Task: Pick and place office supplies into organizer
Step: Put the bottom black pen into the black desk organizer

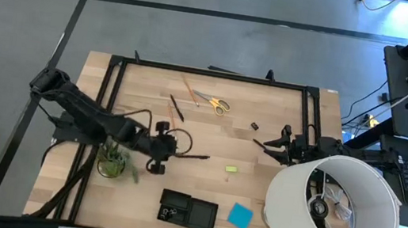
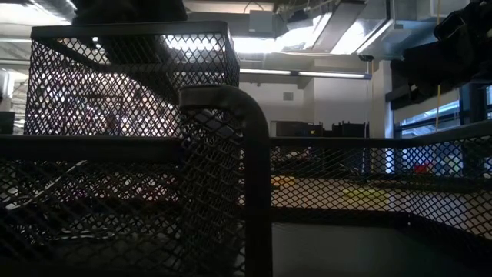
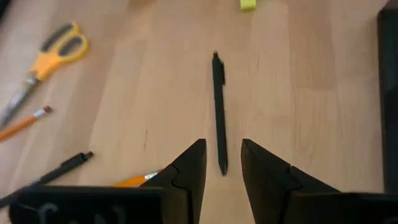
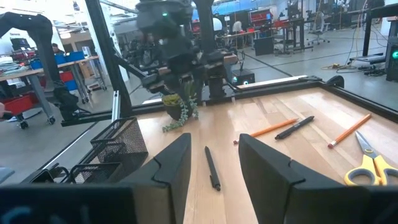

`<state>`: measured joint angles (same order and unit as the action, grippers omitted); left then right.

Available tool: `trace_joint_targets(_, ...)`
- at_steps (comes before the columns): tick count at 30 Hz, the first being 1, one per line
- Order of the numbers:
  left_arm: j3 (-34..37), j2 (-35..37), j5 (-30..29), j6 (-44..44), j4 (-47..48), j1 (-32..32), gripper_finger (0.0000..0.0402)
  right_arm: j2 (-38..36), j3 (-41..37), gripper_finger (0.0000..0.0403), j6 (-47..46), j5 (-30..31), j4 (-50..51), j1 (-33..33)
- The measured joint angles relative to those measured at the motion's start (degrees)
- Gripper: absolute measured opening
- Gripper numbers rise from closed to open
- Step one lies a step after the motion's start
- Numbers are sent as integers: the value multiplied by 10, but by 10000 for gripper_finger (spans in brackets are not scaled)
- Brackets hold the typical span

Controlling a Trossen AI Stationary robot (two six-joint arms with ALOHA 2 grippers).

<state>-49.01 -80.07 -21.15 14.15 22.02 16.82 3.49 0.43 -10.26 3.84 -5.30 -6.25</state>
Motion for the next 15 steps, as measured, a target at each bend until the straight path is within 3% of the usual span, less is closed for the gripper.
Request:
trace_joint_targets(8,0,0,48,-36,7,-73,95,0,0,137,2,0,2,0)
trace_joint_targets(15,48,-4,85,-35,-56,-84,95,0,0,137,36,1,5,0)
